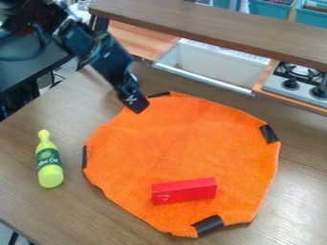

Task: Fold cloth from left to right

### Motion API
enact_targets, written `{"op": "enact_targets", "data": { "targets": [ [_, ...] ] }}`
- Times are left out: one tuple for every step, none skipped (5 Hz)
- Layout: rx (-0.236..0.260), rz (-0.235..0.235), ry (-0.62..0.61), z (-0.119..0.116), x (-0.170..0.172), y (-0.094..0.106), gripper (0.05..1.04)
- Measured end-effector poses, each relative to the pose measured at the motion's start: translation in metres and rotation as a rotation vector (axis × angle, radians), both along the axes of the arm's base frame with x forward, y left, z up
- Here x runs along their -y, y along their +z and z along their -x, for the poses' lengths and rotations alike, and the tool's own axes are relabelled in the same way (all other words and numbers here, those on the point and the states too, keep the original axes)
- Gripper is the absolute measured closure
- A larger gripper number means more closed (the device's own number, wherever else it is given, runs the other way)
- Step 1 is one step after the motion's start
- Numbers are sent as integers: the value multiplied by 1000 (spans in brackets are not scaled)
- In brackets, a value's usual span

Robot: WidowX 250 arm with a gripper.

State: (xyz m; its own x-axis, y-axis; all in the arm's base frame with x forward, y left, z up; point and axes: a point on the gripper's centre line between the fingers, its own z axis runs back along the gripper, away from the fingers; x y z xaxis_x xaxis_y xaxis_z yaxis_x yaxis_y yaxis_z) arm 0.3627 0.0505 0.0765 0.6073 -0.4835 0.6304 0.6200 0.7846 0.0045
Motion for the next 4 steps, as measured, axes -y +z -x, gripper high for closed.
{"op": "enact_targets", "data": {
  "targets": [
    [-14,-57,85,-28,-6,-3,84],
    [-48,-108,117,-59,-9,-8,84],
    [-59,-161,127,-78,-7,-9,84],
    [-77,-200,133,-91,-8,-11,84]
  ]
}}
